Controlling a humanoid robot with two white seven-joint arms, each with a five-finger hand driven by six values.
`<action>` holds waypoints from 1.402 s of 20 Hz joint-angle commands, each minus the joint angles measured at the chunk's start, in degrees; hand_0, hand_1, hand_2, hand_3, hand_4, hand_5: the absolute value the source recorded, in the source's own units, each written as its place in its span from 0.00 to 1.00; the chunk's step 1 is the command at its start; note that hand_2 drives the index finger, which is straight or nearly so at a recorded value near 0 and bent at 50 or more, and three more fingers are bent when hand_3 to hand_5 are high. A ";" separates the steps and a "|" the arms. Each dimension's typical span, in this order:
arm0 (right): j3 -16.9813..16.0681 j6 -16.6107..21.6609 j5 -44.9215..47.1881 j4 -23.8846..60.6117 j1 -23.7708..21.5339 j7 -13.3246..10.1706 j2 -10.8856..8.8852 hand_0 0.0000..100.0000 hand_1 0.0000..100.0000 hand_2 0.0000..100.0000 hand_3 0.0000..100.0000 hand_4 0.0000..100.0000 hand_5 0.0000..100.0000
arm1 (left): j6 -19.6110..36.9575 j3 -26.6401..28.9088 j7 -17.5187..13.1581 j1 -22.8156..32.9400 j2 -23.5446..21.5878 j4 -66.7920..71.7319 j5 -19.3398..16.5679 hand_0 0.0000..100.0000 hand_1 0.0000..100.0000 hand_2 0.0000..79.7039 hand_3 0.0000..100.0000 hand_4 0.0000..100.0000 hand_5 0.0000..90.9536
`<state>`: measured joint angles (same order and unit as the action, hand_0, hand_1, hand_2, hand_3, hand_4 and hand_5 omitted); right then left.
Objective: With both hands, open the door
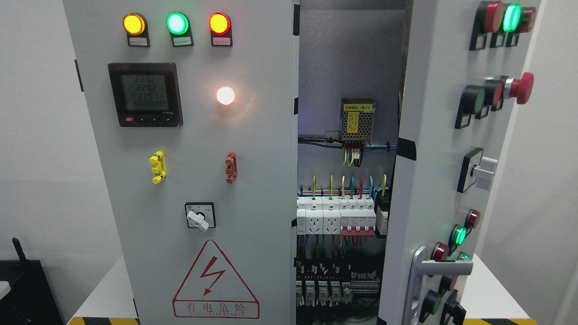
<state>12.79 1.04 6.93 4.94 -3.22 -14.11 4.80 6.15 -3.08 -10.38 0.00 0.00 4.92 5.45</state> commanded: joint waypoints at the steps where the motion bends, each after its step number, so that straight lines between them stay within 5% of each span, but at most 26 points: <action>1: 0.13 0.02 -0.07 0.16 -0.12 0.05 0.21 0.12 0.39 0.00 0.00 0.00 0.00 | 0.00 -0.08 0.01 0.62 1.85 0.00 0.00 0.12 0.39 0.00 0.00 0.00 0.00; 17: 0.13 0.02 -0.16 0.25 -0.03 -0.04 0.21 0.12 0.39 0.00 0.00 0.00 0.00 | -0.09 -0.69 -0.78 0.88 0.19 -0.17 -0.17 0.12 0.39 0.00 0.00 0.00 0.00; 21: 0.13 0.02 -0.16 0.25 -0.03 0.05 0.21 0.12 0.39 0.00 0.00 0.00 0.00 | 0.00 1.13 -4.80 10.42 -8.15 -29.77 1.92 0.12 0.39 0.00 0.00 0.00 0.00; 24: 0.13 0.02 -0.16 0.25 -0.03 0.05 0.12 0.12 0.39 0.00 0.00 0.00 0.00 | 0.00 12.55 -10.00 21.68 -15.10 -67.30 12.00 0.12 0.39 0.00 0.00 0.00 0.00; 28: 0.13 0.02 -0.07 0.25 -0.03 0.05 0.21 0.12 0.39 0.00 0.00 0.00 0.00 | 0.35 17.58 -10.45 25.57 -33.08 -90.76 38.08 0.12 0.39 0.00 0.00 0.00 0.00</action>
<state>12.91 1.09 6.79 5.15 -3.25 -14.09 4.96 5.80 2.81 -19.77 16.57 -9.81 -29.96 20.50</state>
